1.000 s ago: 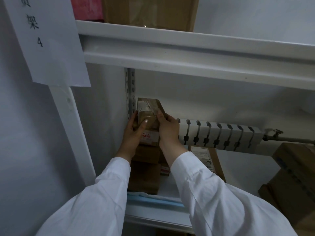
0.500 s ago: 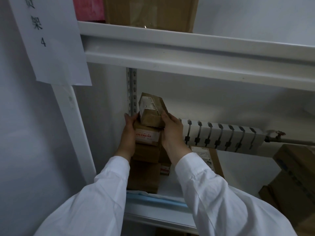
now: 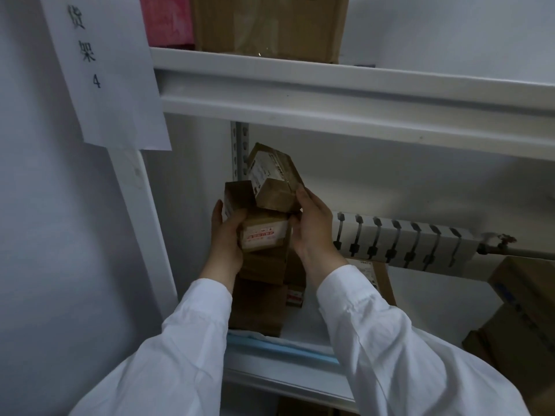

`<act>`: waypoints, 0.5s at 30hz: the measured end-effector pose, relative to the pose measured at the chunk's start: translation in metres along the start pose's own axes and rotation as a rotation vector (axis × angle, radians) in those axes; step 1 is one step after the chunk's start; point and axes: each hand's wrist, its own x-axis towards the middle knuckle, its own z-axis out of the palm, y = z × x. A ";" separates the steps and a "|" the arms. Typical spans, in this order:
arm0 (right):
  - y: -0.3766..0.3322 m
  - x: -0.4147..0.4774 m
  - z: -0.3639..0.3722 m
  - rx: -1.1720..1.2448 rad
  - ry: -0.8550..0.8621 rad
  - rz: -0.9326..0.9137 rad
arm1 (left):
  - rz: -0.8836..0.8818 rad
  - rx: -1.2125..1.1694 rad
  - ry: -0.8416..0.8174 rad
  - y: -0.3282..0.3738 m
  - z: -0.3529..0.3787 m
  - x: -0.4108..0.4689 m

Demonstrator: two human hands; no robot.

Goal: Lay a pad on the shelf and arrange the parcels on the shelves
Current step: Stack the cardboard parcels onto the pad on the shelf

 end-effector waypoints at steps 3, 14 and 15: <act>-0.001 -0.001 -0.001 0.002 -0.018 -0.008 | -0.114 -0.180 0.036 0.000 -0.002 -0.003; 0.004 -0.004 -0.005 -0.036 -0.059 0.043 | -0.259 -0.237 0.213 -0.006 -0.009 -0.028; 0.005 -0.003 -0.007 -0.023 -0.044 0.054 | -0.250 -0.261 0.226 -0.008 -0.009 -0.033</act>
